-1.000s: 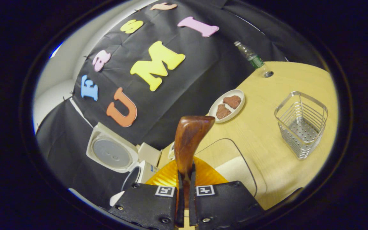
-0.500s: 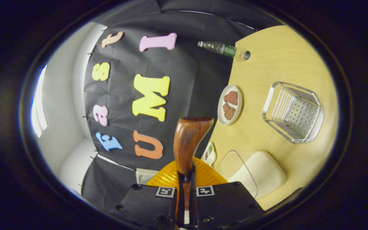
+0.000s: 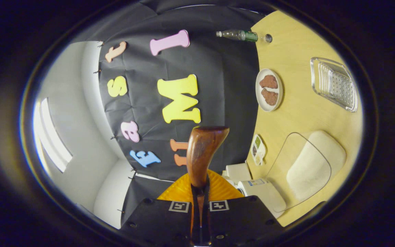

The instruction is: Close the left gripper, press the button to open the rice cooker; take a wooden spoon from the chopstick holder with the right hand, scoop a spoonful of rice and pour it into the rice cooker, then put the wooden spoon back into the chopstick holder.

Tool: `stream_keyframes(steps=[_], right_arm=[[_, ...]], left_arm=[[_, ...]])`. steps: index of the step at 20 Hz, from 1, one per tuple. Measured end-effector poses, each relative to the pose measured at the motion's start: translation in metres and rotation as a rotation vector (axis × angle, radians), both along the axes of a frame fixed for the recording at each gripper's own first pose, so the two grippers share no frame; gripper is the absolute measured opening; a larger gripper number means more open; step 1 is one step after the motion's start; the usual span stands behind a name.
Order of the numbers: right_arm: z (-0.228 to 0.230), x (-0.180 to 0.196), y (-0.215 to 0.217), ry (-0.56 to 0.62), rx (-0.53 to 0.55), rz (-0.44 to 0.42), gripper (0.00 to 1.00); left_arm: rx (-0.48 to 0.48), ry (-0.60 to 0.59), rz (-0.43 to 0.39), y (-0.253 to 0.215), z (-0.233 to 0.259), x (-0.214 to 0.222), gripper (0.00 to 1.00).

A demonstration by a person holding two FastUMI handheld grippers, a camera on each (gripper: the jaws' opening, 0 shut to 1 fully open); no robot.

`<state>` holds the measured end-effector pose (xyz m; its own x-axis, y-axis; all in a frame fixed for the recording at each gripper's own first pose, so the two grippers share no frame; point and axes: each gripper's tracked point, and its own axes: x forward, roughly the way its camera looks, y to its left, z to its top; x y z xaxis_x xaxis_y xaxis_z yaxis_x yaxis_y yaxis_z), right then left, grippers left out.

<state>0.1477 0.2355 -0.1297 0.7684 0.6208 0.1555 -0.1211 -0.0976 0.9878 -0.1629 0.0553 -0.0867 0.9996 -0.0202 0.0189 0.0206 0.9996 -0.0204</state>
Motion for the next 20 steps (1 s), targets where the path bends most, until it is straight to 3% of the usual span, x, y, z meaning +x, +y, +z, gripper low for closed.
stream_keyframes(steps=[11,17,20], right_arm=[[0.021,0.015,0.139,-0.088,-0.27,0.088,0.08],[0.026,0.024,0.214,-0.251,-0.543,0.109,0.05],[0.021,0.032,0.241,-0.331,-0.693,0.09,0.08]], left_arm=[[-0.013,-0.01,-0.008,0.011,0.012,-0.008,0.94],[-0.04,-0.012,0.011,0.02,0.015,-0.002,0.94],[-0.064,-0.002,0.043,0.039,0.01,0.008,0.94]])
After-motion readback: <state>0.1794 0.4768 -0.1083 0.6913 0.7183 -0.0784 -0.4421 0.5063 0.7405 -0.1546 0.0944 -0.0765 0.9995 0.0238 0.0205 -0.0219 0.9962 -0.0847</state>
